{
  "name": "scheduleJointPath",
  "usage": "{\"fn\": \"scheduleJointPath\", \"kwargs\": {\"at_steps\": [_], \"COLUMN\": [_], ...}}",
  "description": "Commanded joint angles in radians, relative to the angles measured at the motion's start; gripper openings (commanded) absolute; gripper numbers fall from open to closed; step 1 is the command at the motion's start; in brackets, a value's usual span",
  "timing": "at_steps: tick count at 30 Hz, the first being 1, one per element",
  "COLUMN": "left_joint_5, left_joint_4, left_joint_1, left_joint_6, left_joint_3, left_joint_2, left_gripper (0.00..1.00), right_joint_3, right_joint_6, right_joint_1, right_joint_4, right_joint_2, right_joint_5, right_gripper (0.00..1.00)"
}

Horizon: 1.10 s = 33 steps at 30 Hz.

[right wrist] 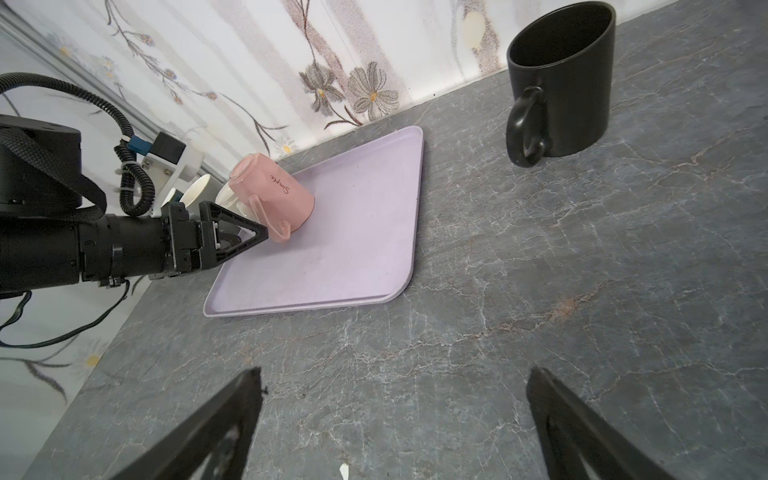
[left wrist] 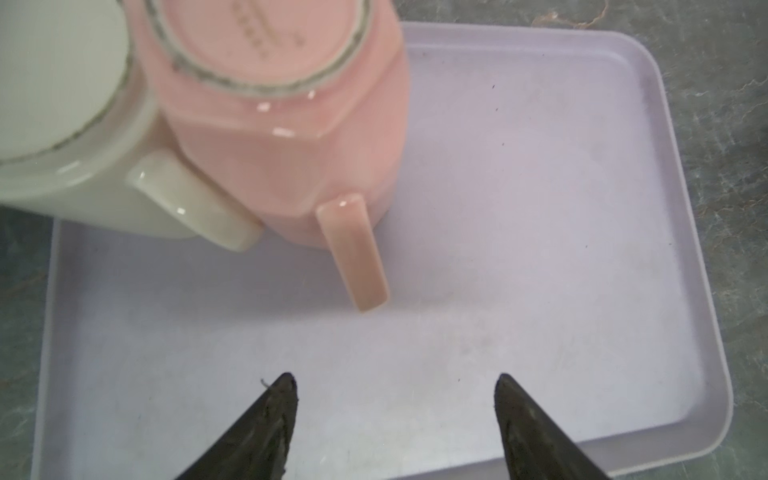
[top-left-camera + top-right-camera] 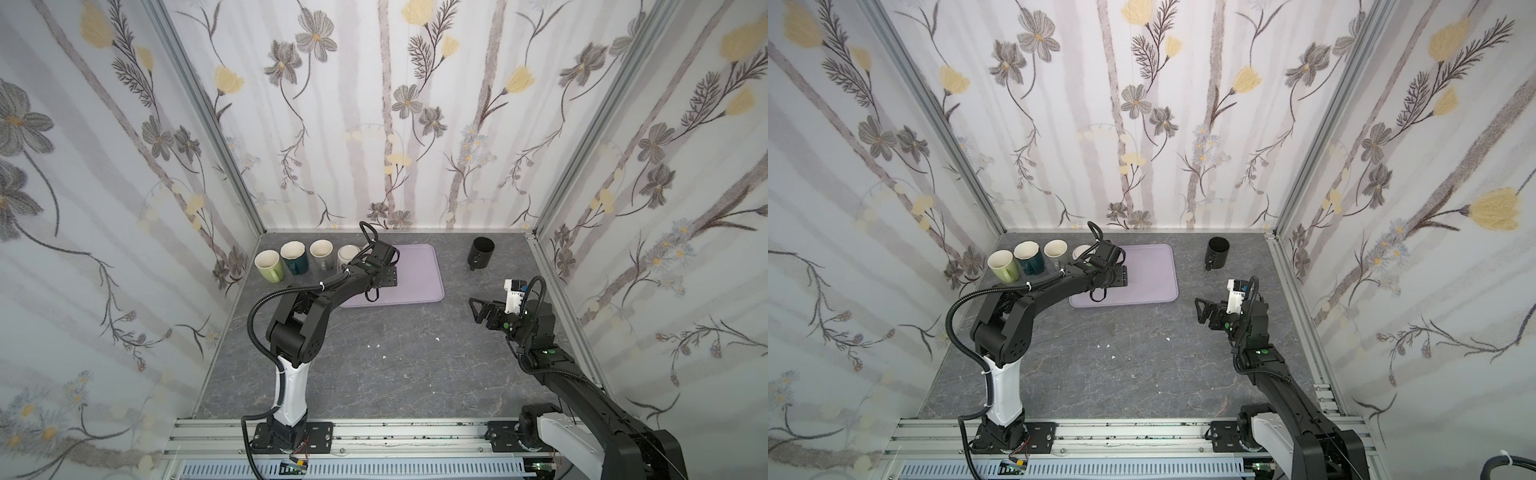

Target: Turn the mug right side up

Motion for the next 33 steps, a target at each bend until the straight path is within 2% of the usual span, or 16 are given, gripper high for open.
{"fn": "scheduleJointPath", "kwargs": {"at_steps": [1,5,7,13,16,23,30,33], "left_joint_5": [-0.086,-0.123,-0.136,-0.164,-0.179,-0.212,-0.251,-0.261], "left_joint_4": [-0.102,-0.113,-0.127,-0.155,-0.172,-0.195,-0.183,-0.182], "left_joint_1": [-0.002,-0.001,-0.002,-0.003,-0.003,-0.004,-0.004,-0.004], "left_joint_6": [0.027,0.025,0.025,0.029,0.037,0.055,0.056,0.040], "left_joint_3": [0.077,0.119,0.146,0.212,0.240,0.288,0.298,0.307], "left_joint_2": [0.046,0.072,0.089,0.135,0.152,0.189,0.198,0.207], "left_gripper": [0.68,0.60,0.53,0.48,0.43,0.39,0.30,0.30], "right_joint_3": [-0.021,-0.024,-0.025,-0.026,-0.026,-0.025,-0.029,-0.027], "right_joint_6": [0.031,0.024,0.026,0.037,0.041,0.045,0.045,0.047], "right_joint_1": [0.001,0.000,0.000,0.000,0.000,0.000,0.000,0.000], "right_joint_4": [0.111,0.106,0.106,0.111,0.108,0.086,0.071,0.071], "right_joint_2": [0.004,0.005,0.008,0.026,0.031,0.030,0.022,0.034], "right_joint_5": [0.039,0.048,0.048,0.041,0.044,0.076,0.106,0.106], "right_gripper": [1.00,1.00,1.00,1.00,1.00,1.00,1.00,1.00]}}
